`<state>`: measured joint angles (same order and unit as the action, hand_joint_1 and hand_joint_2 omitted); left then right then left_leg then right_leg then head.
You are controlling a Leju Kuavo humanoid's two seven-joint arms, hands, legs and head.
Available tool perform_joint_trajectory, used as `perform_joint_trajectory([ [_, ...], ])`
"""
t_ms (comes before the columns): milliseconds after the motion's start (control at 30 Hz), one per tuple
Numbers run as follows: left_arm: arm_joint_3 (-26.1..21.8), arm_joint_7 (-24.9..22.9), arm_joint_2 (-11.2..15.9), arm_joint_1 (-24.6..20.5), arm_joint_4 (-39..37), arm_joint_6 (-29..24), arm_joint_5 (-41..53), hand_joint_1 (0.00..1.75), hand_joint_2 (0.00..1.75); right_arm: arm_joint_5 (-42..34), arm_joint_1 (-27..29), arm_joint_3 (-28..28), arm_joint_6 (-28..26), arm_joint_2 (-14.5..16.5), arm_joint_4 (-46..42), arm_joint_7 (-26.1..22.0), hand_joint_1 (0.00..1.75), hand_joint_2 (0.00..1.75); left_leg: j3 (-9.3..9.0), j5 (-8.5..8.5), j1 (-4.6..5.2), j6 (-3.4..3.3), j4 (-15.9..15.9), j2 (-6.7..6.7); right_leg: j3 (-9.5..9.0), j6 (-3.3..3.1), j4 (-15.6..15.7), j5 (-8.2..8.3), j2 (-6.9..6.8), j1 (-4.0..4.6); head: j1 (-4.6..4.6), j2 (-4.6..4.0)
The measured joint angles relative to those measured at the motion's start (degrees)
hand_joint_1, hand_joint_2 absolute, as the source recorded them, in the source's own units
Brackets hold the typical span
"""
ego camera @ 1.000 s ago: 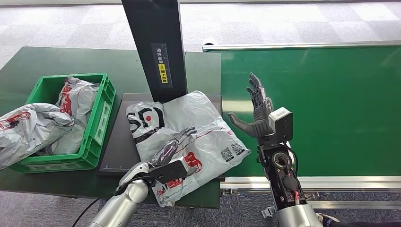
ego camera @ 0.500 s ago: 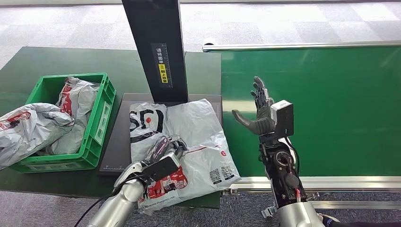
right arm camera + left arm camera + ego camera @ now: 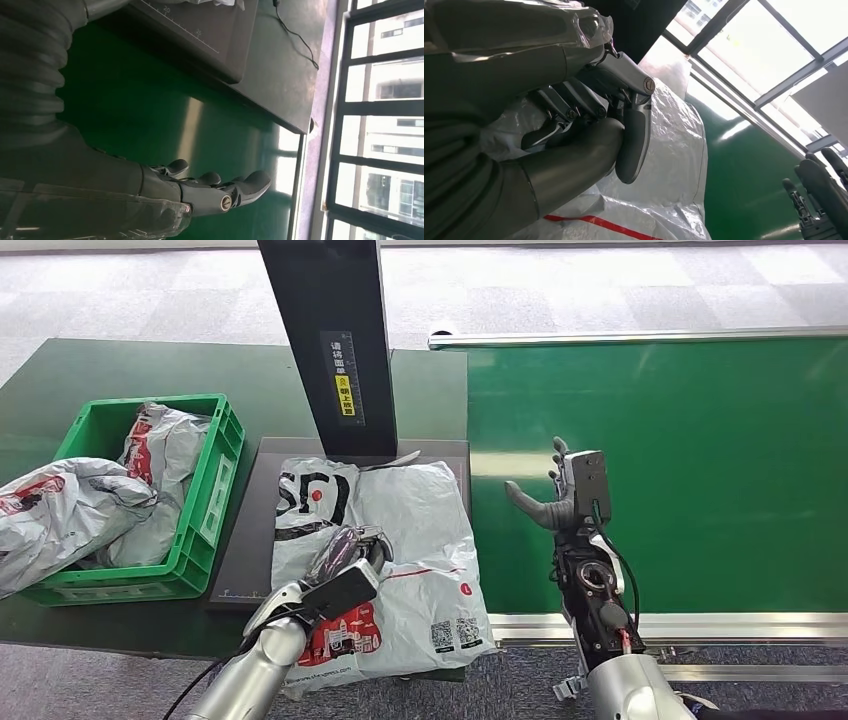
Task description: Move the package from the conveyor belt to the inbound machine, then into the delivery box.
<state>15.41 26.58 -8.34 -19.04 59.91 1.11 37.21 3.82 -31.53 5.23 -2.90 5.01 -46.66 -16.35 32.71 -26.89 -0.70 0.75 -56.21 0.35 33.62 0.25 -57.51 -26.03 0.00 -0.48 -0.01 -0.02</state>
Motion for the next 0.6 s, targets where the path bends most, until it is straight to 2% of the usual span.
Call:
perform_joint_trajectory([
  [300,-0.4,0.8,-0.4,0.1,0.2,-1.9,-1.8,1.75,1.75,5.0,-0.6,1.7,-3.1,-0.3,2.5,1.3,0.00,1.75,0.00,0.00,0.00,0.00,0.0,0.00,0.00,0.00,0.0,0.00,0.00,0.00,-0.01,0.00],
  [433,-1.9,5.0,-1.2,1.0,3.0,-5.4,-6.5,1.75,1.75,5.5,-0.5,1.7,-2.8,-0.4,2.6,1.0,0.00,1.75,0.00,0.00,0.00,0.00,0.0,0.01,0.01,0.00,0.0,0.00,0.00,0.00,-0.01,0.00],
  [600,-4.5,11.9,-2.3,3.9,11.4,-8.9,-15.6,1.75,1.75,5.9,-0.4,1.7,-2.1,-0.6,2.7,0.0,0.00,1.75,0.00,0.00,0.00,0.00,0.0,0.01,0.01,0.00,0.0,0.00,0.00,0.00,-0.01,0.00],
])
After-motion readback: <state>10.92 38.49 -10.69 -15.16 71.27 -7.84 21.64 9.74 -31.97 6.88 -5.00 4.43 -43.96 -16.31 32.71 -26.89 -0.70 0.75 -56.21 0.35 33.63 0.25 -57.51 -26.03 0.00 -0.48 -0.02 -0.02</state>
